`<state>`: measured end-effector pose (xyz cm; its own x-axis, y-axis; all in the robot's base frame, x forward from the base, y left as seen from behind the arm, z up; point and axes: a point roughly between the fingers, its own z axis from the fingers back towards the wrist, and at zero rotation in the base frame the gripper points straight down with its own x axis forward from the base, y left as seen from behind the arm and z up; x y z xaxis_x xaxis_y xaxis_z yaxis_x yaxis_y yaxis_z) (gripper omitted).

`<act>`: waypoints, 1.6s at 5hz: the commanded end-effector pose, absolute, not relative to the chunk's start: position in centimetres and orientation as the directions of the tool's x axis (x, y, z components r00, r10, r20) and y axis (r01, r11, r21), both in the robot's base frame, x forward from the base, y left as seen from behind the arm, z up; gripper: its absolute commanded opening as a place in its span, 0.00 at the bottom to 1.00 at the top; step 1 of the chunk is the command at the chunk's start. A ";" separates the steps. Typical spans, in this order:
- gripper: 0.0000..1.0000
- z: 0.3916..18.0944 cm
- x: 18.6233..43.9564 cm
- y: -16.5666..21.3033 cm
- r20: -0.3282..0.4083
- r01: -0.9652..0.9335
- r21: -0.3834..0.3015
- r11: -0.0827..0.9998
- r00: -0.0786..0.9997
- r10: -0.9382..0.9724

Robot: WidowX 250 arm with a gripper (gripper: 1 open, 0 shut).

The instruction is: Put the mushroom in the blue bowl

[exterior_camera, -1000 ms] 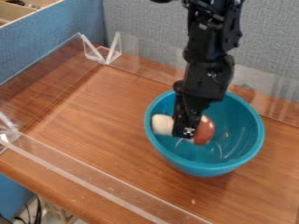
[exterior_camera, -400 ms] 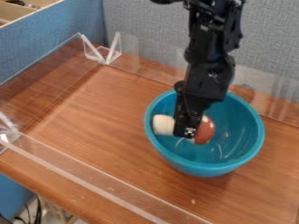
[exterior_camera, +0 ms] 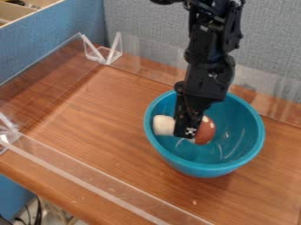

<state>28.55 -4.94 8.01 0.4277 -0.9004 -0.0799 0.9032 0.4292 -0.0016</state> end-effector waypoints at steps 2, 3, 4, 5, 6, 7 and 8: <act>1.00 9.3 29.9 -4.7 -0.044 0.890 0.048 0.454 0.456 -0.889; 1.00 9.0 30.1 -4.7 -0.045 0.887 0.047 0.459 0.461 -0.886; 1.00 8.8 30.2 -4.8 -0.044 0.884 0.047 0.465 0.467 -0.883; 1.00 8.6 30.3 -4.8 -0.043 0.881 0.047 0.471 0.473 -0.880; 1.00 8.4 30.5 -4.8 -0.042 0.877 0.049 0.477 0.479 -0.877; 1.00 8.3 30.6 -4.7 -0.041 0.873 0.050 0.484 0.486 -0.873; 1.00 8.3 30.7 -4.7 -0.039 0.869 0.052 0.492 0.494 -0.869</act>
<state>29.55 -4.86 6.97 0.4803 -0.8741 -0.0731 0.8767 0.4809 0.0107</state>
